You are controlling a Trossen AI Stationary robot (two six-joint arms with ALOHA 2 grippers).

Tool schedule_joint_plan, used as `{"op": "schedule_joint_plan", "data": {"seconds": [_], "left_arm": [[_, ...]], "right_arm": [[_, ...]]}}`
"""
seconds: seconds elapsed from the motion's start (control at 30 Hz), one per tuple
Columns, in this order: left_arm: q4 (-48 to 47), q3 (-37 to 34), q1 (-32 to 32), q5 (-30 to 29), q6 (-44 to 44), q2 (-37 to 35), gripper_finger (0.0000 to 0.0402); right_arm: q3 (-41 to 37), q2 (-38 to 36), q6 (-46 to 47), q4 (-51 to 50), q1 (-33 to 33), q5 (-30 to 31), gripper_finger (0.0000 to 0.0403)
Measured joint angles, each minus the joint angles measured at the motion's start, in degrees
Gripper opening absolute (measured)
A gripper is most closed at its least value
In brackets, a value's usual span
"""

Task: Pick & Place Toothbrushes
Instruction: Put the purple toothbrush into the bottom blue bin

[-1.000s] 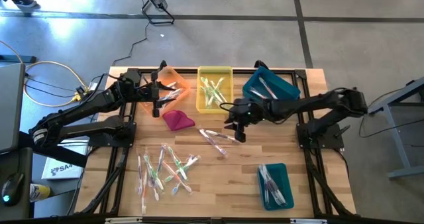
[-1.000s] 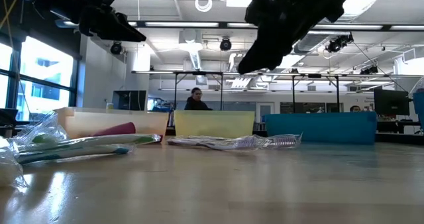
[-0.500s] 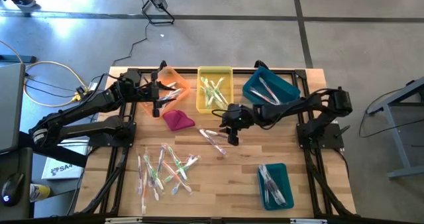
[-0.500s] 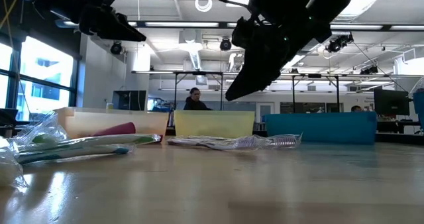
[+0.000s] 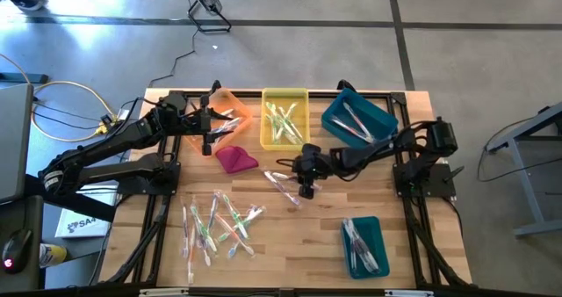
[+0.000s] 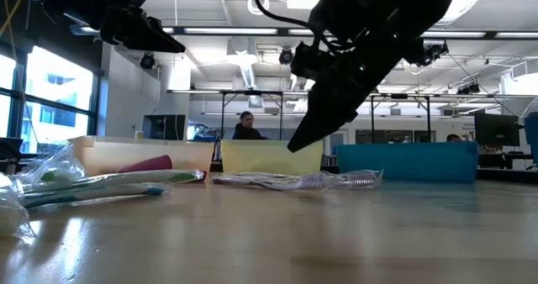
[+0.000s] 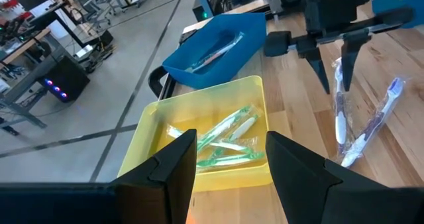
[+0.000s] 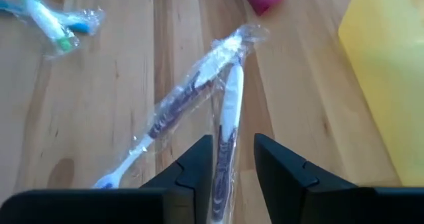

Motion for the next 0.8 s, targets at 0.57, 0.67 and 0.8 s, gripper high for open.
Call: {"op": "schedule_joint_plan", "data": {"seconds": [0.57,0.67,0.8], "left_arm": [[0.0,0.0,0.0,0.0,0.4,0.0,0.0175],[0.0,0.0,0.0,0.0,0.4,0.0,0.0175],[-0.1,0.0,0.0,0.0,0.4,0.0,0.0175]], "right_arm": [[0.0,0.9,0.5,3.5,0.4,3.5,0.0154],[0.1,2.2,0.5,4.7,0.4,3.8,0.0152],[0.1,3.3,0.2,5.7,0.3,5.8,0.0154]]}}
